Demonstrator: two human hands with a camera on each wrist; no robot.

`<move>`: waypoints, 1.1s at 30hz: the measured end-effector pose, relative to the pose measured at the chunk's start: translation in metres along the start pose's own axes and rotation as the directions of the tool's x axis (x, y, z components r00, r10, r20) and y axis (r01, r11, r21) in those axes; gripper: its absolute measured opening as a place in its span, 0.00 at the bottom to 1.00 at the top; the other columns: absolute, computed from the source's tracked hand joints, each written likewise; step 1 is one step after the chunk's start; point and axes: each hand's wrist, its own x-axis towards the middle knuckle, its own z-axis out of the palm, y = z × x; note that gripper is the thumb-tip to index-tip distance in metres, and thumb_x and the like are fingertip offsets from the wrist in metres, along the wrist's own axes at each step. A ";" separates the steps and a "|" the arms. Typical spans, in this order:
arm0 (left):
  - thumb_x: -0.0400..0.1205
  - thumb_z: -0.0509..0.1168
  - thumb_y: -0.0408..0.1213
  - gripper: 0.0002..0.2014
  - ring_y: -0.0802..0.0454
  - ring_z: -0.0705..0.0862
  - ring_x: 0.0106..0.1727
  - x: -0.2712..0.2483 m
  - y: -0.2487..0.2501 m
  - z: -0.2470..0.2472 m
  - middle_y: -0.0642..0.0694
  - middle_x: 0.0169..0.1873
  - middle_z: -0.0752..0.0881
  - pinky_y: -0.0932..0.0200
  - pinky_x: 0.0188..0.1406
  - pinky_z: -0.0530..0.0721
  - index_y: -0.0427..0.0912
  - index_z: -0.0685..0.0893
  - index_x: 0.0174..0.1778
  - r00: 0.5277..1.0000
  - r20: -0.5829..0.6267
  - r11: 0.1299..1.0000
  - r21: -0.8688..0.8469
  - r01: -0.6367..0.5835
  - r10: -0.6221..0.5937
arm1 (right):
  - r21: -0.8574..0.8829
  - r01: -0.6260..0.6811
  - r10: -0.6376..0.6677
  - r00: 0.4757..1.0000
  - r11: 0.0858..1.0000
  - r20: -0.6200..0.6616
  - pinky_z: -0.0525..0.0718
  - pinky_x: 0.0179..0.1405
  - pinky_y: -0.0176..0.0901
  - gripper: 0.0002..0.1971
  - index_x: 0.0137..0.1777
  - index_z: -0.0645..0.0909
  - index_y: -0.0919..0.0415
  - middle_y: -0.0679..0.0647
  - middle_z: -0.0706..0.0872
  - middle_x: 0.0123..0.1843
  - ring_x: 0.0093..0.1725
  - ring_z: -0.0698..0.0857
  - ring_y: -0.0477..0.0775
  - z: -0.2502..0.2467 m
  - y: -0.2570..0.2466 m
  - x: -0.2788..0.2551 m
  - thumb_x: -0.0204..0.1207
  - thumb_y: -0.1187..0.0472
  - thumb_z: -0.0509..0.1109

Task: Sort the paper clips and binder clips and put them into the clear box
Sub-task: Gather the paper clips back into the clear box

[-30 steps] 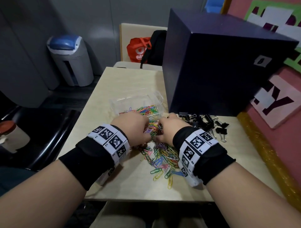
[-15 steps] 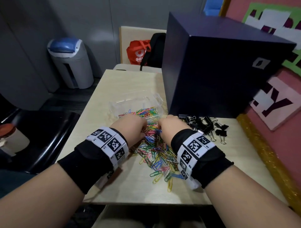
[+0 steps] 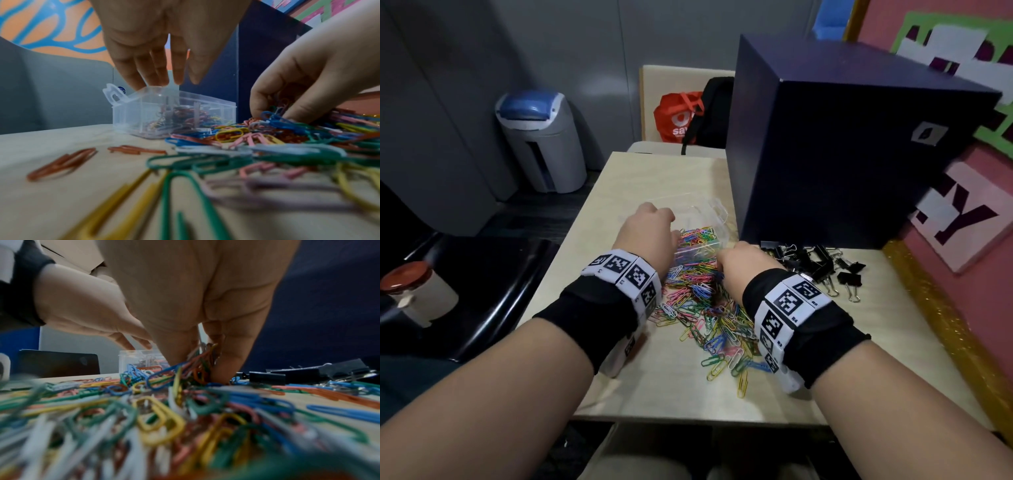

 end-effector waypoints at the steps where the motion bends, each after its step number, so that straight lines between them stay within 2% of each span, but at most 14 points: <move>1: 0.85 0.60 0.44 0.16 0.39 0.79 0.62 -0.001 0.000 0.001 0.42 0.63 0.78 0.46 0.60 0.80 0.46 0.81 0.66 1.000 0.000 0.999 0.035 -0.016 0.016 | -0.004 0.005 -0.005 1.000 1.000 0.003 0.80 0.59 0.47 0.18 0.67 0.78 0.60 0.62 0.79 0.64 0.61 0.82 0.61 0.000 0.000 -0.001 0.79 0.70 0.59; 5: 0.85 0.57 0.47 0.13 0.41 0.78 0.61 -0.005 0.004 0.003 0.47 0.57 0.83 0.44 0.58 0.77 0.53 0.84 0.59 0.983 0.163 0.961 0.247 -0.124 0.085 | 0.017 0.007 -0.007 1.000 1.000 -0.011 0.82 0.57 0.49 0.18 0.65 0.80 0.62 0.62 0.81 0.62 0.59 0.83 0.61 -0.002 -0.001 -0.001 0.78 0.72 0.60; 9: 0.83 0.60 0.41 0.09 0.42 0.78 0.60 -0.006 0.004 0.002 0.49 0.55 0.84 0.46 0.58 0.76 0.55 0.82 0.57 0.967 0.223 0.949 0.258 -0.181 0.123 | 0.057 0.002 0.006 0.989 0.998 -0.147 0.84 0.54 0.51 0.16 0.63 0.79 0.62 0.61 0.81 0.59 0.57 0.84 0.62 -0.004 0.000 -0.001 0.78 0.74 0.60; 14: 0.83 0.60 0.39 0.12 0.43 0.77 0.62 -0.008 0.005 0.002 0.51 0.57 0.83 0.46 0.59 0.74 0.58 0.81 0.58 0.946 0.266 0.949 0.202 -0.240 0.183 | 0.153 0.082 -0.009 0.905 0.985 -0.425 0.80 0.49 0.49 0.11 0.59 0.78 0.59 0.56 0.77 0.57 0.55 0.80 0.60 -0.001 0.003 0.003 0.80 0.70 0.62; 18: 0.84 0.60 0.43 0.11 0.44 0.77 0.62 -0.011 0.003 0.001 0.53 0.56 0.83 0.46 0.60 0.73 0.60 0.81 0.59 0.930 0.289 0.943 0.176 -0.284 0.226 | 0.159 0.164 -0.056 0.845 0.974 -0.532 0.76 0.49 0.42 0.12 0.60 0.78 0.56 0.53 0.77 0.57 0.56 0.78 0.55 0.000 0.004 0.005 0.80 0.68 0.64; 20: 0.83 0.60 0.46 0.11 0.44 0.77 0.62 -0.012 0.004 0.002 0.53 0.56 0.82 0.46 0.61 0.75 0.61 0.82 0.59 0.930 0.279 0.942 0.168 -0.292 0.239 | 0.175 0.175 -0.066 0.865 0.969 -0.497 0.77 0.54 0.43 0.14 0.64 0.78 0.55 0.53 0.77 0.61 0.60 0.78 0.54 0.000 0.004 0.008 0.81 0.67 0.63; 22: 0.81 0.62 0.47 0.11 0.45 0.78 0.62 -0.013 0.004 0.003 0.51 0.55 0.81 0.46 0.62 0.77 0.60 0.83 0.58 0.941 0.237 0.953 0.127 -0.276 0.241 | 0.167 0.161 -0.080 0.910 0.973 -0.408 0.78 0.61 0.46 0.18 0.69 0.76 0.53 0.52 0.78 0.67 0.66 0.77 0.55 0.001 0.004 0.011 0.82 0.67 0.61; 24: 0.77 0.64 0.46 0.10 0.45 0.80 0.59 -0.014 0.005 0.001 0.50 0.51 0.81 0.47 0.60 0.80 0.56 0.85 0.53 0.948 0.181 0.961 0.045 -0.274 0.262 | 0.136 0.137 -0.082 0.933 0.981 -0.349 0.77 0.62 0.48 0.19 0.71 0.75 0.51 0.51 0.78 0.69 0.68 0.76 0.56 0.001 0.004 0.010 0.82 0.66 0.60; 26: 0.76 0.64 0.46 0.08 0.46 0.83 0.51 -0.017 0.007 -0.002 0.49 0.44 0.82 0.51 0.53 0.83 0.52 0.85 0.47 0.939 0.184 0.954 0.019 -0.299 0.291 | 0.108 0.121 -0.073 0.926 0.987 -0.371 0.77 0.59 0.49 0.18 0.69 0.76 0.51 0.51 0.79 0.66 0.65 0.76 0.56 0.000 0.004 0.007 0.81 0.65 0.60; 29: 0.75 0.62 0.51 0.11 0.46 0.84 0.41 -0.022 0.011 -0.005 0.48 0.34 0.84 0.57 0.38 0.83 0.48 0.84 0.40 0.921 0.271 0.933 0.149 -0.328 0.280 | 0.100 0.090 -0.045 0.923 0.991 -0.381 0.79 0.50 0.48 0.11 0.58 0.78 0.53 0.53 0.80 0.58 0.56 0.79 0.57 -0.004 -0.001 0.000 0.79 0.61 0.60; 31: 0.74 0.63 0.57 0.18 0.45 0.83 0.38 -0.024 0.012 -0.004 0.47 0.32 0.84 0.59 0.33 0.80 0.45 0.85 0.40 0.914 0.315 0.903 0.261 -0.342 0.255 | 0.084 0.061 -0.035 0.959 0.995 -0.280 0.80 0.46 0.47 0.09 0.52 0.80 0.53 0.52 0.83 0.53 0.51 0.82 0.58 -0.006 -0.005 -0.004 0.76 0.57 0.60; 33: 0.71 0.65 0.64 0.23 0.44 0.84 0.39 -0.025 0.012 -0.003 0.46 0.34 0.86 0.59 0.32 0.79 0.45 0.86 0.42 0.905 0.353 0.874 0.328 -0.357 0.237 | 0.031 0.049 -0.042 0.984 0.998 -0.175 0.79 0.44 0.46 0.10 0.50 0.80 0.52 0.51 0.85 0.51 0.51 0.84 0.58 -0.007 -0.008 -0.006 0.75 0.54 0.60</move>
